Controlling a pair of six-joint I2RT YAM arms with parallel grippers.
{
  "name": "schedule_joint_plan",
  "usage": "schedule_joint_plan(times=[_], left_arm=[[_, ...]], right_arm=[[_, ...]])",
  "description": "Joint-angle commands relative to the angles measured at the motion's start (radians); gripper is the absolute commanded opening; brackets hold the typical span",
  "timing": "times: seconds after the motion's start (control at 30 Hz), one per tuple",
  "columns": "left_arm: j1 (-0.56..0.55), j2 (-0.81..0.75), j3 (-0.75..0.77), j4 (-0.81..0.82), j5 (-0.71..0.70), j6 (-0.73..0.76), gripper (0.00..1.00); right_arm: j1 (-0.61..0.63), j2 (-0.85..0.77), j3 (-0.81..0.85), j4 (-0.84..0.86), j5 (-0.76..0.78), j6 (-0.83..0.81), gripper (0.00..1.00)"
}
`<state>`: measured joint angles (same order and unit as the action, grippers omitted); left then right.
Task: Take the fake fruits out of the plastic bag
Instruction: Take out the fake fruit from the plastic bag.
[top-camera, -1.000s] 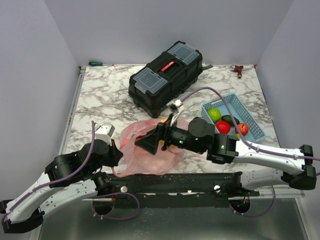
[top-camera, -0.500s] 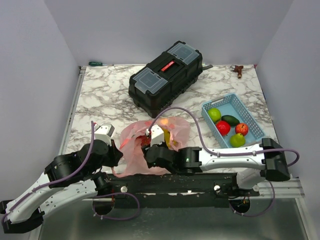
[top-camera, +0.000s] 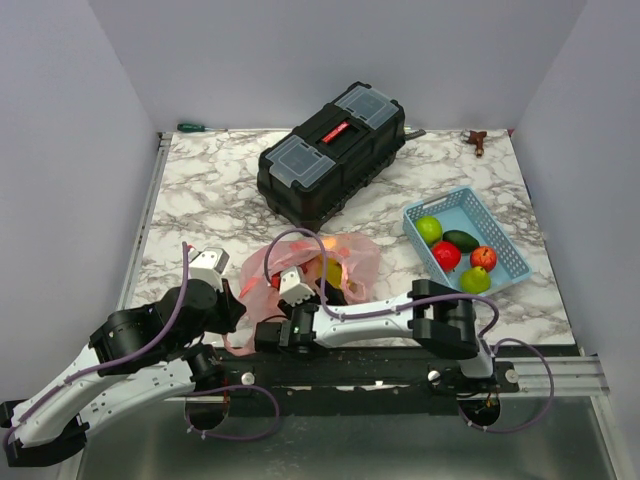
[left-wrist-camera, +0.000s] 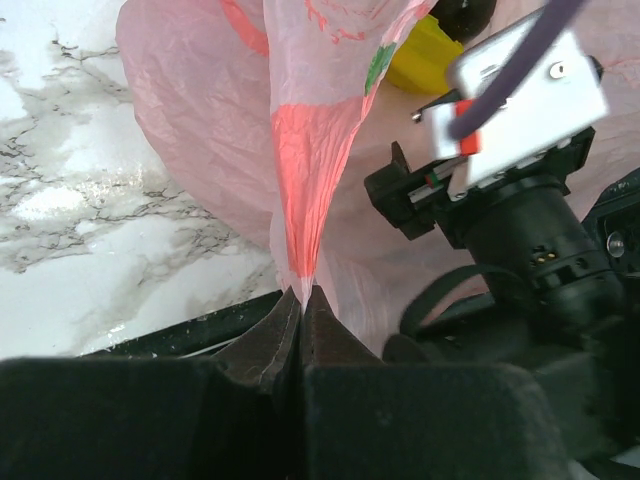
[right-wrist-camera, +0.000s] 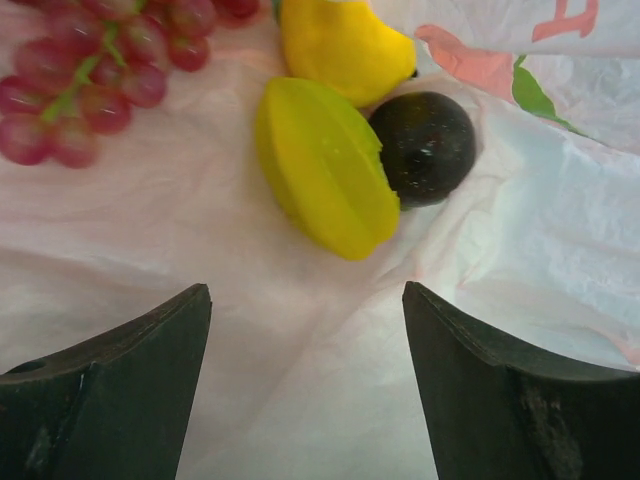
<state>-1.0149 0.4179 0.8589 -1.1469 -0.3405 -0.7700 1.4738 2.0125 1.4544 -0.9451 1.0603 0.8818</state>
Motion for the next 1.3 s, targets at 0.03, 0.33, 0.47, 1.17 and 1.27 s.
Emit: schedule_joint_plan(times=[0.03, 0.33, 0.47, 1.17, 1.27], left_arm=[[-0.002, 0.004, -0.009, 0.007, -0.002, 0.008, 0.00], [-0.002, 0.004, -0.009, 0.009, 0.000, 0.010, 0.00], [-0.002, 0.004, -0.009, 0.007, -0.001, 0.010, 0.00], [-0.002, 0.031, -0.008, 0.008, 0.003, 0.012, 0.00], [-0.002, 0.027, -0.009, 0.007, 0.001, 0.010, 0.00]], right_arm=[[-0.040, 0.066, 0.027, -0.123, 0.147, 0.055, 0.83], [-0.124, -0.052, -0.205, 0.446, 0.035, -0.417, 0.96], [-0.163, -0.079, -0.275, 0.643, -0.043, -0.564, 0.99], [-0.270, -0.083, -0.364, 0.873, -0.356, -0.624, 0.42], [-0.270, -0.100, -0.367, 0.869, -0.364, -0.600, 0.31]])
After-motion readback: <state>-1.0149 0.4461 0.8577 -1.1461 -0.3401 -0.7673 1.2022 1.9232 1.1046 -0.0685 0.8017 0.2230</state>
